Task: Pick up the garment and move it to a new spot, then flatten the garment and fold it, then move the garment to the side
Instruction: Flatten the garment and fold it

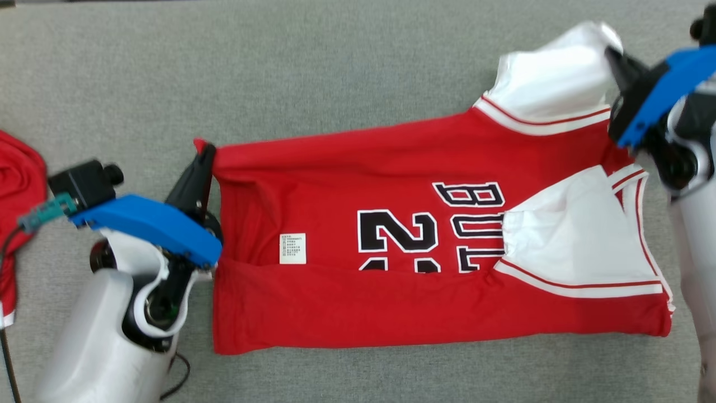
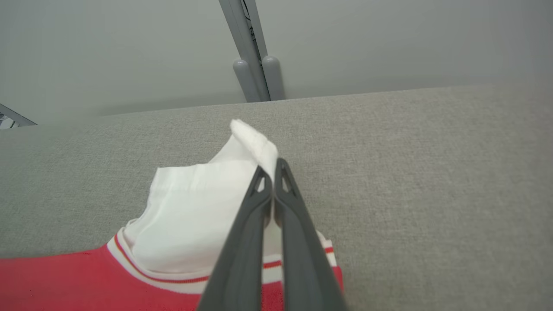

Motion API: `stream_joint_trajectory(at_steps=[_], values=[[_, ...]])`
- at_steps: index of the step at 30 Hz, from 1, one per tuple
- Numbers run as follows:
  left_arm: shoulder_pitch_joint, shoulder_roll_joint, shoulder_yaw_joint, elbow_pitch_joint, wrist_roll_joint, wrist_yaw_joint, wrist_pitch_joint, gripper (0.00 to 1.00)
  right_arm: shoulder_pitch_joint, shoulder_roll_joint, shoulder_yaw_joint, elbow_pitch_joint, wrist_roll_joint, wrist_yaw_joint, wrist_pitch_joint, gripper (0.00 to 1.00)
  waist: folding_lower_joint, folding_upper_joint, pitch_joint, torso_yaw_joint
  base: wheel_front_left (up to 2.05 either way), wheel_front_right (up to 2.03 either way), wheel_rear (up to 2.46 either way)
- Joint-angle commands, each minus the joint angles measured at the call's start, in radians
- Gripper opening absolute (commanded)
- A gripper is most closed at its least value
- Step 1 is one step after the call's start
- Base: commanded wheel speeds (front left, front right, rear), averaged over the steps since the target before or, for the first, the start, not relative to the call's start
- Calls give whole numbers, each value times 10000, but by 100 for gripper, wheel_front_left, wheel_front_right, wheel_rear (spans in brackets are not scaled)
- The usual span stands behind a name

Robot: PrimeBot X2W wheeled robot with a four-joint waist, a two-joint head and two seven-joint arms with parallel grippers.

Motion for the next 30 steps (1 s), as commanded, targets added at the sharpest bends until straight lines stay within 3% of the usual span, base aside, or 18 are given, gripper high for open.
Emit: stream_joint_trajectory(at_steps=[1, 7, 11, 23, 24, 25, 26, 30], values=[[246, -50, 12, 46, 51, -79, -200, 0, 537, -148, 84, -316, 248, 2, 56, 0, 1, -1, -285, -136, 0, 0, 0], [1405, -109, 25, -22, 193, -165, -1013, 0, 2916, -539, 32, -2173, 1078, 4, 426, 0, 1, -1, -965, -206, 0, 0, 0], [2089, -75, 18, -106, 324, -270, -1480, 0, 4448, -447, -386, -3522, 1317, 2, 849, 0, 1, -1, -1298, -260, 0, 0, 0], [2963, -173, -115, 264, 598, -454, -2363, 0, 8295, 912, -1943, -7448, 534, 4, 2646, 0, 1, -1, -1742, -325, 0, 0, 0], [2999, -207, -123, 331, 588, -477, -2406, 26, 8508, 1060, -2060, -7695, 420, 4, 2751, 0, 1, -1, -1756, -329, 0, 0, 0], [3015, -242, -149, 380, 603, -474, -2449, 71, 8710, 1204, -2132, -7881, 353, 4, 2903, 29, 1, -1, -1776, -334, 0, 0, 0], [3025, -269, -162, 427, 617, -464, -2477, 100, 8922, 1341, -2228, -8022, 276, 2, 3092, 100, 1, -1, -1796, -339, 0, 0, 0], [3163, -366, -116, 539, 587, -369, -2671, 100, 9429, 1677, -2465, -8661, 40, 4, 3536, 100, 1, -1, -1865, -349, 0, 0, 0]])
